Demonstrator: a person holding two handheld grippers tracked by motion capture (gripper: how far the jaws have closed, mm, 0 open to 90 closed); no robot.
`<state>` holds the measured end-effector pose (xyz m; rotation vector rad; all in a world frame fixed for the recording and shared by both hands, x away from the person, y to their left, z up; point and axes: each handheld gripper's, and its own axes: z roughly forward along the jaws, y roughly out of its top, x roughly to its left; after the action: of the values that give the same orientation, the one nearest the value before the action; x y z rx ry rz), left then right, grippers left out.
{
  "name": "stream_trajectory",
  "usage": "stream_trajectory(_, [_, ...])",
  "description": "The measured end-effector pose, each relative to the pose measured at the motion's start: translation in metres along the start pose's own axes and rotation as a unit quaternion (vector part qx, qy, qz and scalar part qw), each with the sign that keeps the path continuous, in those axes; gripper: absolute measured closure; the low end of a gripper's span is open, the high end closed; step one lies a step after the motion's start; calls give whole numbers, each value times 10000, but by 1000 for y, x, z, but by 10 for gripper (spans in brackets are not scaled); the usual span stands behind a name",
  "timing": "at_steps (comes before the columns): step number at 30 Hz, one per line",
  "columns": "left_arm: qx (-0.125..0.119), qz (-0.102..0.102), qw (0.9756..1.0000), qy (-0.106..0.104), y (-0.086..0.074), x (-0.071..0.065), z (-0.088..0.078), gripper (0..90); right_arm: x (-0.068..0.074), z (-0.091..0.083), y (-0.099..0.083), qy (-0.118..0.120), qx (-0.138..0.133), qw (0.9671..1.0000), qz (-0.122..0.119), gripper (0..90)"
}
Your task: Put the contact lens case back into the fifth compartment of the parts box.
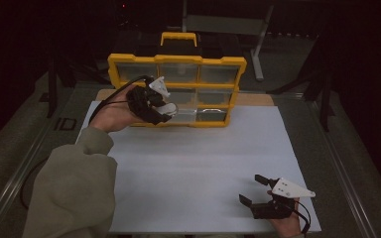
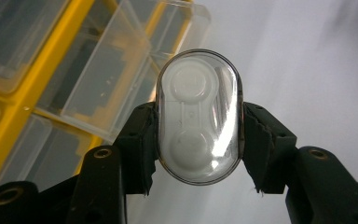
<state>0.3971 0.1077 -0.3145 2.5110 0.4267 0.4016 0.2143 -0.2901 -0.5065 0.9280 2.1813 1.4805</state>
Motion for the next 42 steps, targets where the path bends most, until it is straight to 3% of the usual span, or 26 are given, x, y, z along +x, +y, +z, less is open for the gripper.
stream_trajectory(14, [-53,-442,9989,165,5,20,11,491,0,0,0,33,17,10000,81,85])
stream_trajectory(20, [-24,-630,9974,353,12,28,19,491,0,0,0,33,16,9999,94,85])
stream_trajectory(27, [15,-845,9955,421,20,37,29,490,0,0,0,34,3,9999,94,85])
stream_trajectory(35, [12,-1077,9934,395,19,43,38,486,-1,0,0,27,-12,10000,82,85])
stream_trajectory(38, [-87,-1155,9922,451,19,42,39,433,-1,0,0,31,-14,10000,72,85])
stream_trajectory(40, [-224,-1242,9911,426,17,41,37,256,-1,0,0,15,-29,10000,40,85])
stream_trajectory(42, [-287,-1287,9899,520,15,41,34,150,-1,0,0,31,-28,10000,56,85])
